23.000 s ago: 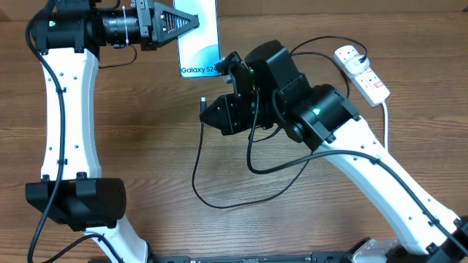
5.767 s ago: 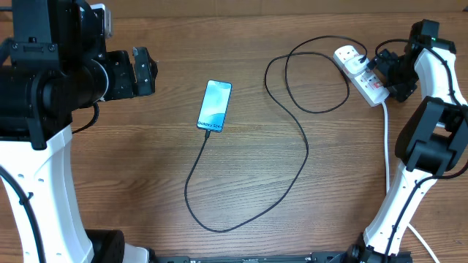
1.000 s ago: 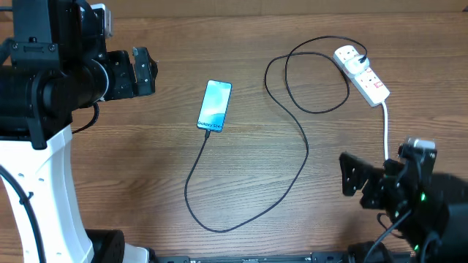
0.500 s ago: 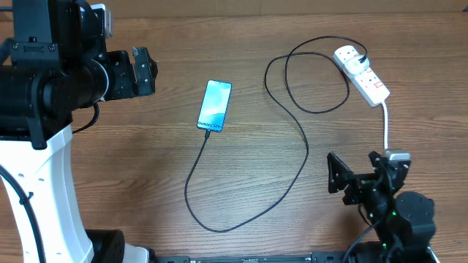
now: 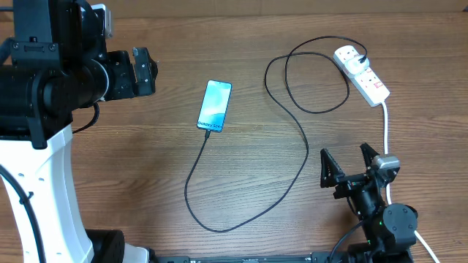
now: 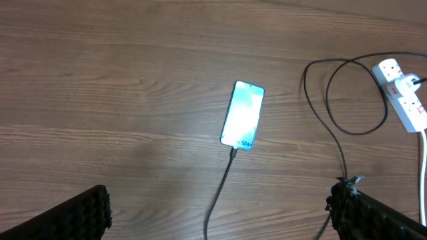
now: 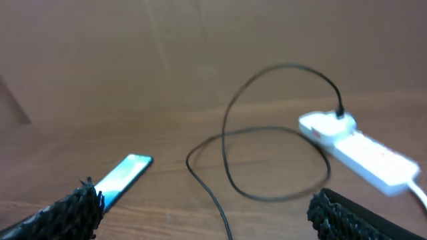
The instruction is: Plug charger to phone and switch on socket
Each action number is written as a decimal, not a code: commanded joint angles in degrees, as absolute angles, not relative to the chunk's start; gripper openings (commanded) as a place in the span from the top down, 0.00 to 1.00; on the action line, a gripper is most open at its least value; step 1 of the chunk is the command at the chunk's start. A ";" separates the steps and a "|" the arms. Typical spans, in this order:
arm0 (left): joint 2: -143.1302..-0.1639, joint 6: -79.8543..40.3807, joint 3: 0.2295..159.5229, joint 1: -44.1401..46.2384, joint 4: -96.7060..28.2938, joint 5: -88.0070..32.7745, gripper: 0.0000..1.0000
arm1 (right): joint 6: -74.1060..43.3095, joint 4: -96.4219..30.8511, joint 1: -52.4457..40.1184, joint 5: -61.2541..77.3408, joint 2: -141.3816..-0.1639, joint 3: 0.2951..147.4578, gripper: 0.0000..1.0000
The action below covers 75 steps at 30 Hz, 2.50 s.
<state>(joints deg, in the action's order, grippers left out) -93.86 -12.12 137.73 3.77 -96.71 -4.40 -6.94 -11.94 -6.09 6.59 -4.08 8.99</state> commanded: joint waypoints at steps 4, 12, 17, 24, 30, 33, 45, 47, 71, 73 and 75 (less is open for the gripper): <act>-93.65 -13.32 137.60 4.14 -96.79 -4.03 0.01 | -2.48 -5.96 -6.35 8.75 -2.31 4.99 0.00; -93.65 -13.32 137.60 4.14 -96.79 -4.03 0.00 | -2.48 0.27 -6.37 6.87 -1.89 2.35 0.00; -93.65 -13.32 137.60 4.14 -96.79 -4.03 0.00 | -2.50 2.70 -6.20 6.04 -0.12 0.40 0.00; -93.65 -13.32 137.62 4.14 -96.79 -4.03 0.00 | -2.48 3.92 -5.98 6.04 -0.12 0.45 0.00; -93.65 -13.32 137.60 4.14 -96.79 -4.03 0.00 | -2.50 4.47 -5.80 4.05 -0.12 0.45 0.00; -93.65 -13.32 137.62 4.14 -96.79 -4.03 0.00 | -2.50 4.19 -4.95 3.92 -0.12 0.45 0.00; -93.65 -13.34 137.60 4.14 -96.79 -4.03 0.01 | -2.50 -4.67 -0.56 3.46 -0.12 0.45 0.00; -93.65 -13.32 137.60 4.14 -96.79 -4.03 0.01 | -2.50 -4.67 -0.58 3.49 -0.12 0.45 0.00; -93.65 -13.32 137.60 4.14 -96.79 -4.03 0.01 | 4.51 -4.82 -2.90 3.07 -0.12 0.45 0.00; -93.65 -13.32 137.62 4.14 -96.79 -4.03 0.00 | 4.54 -4.84 -2.90 3.05 -0.12 0.45 0.00; -93.65 -13.32 137.60 4.14 -96.79 -4.03 0.01 | 4.38 -4.82 -2.90 3.07 -0.12 0.45 0.00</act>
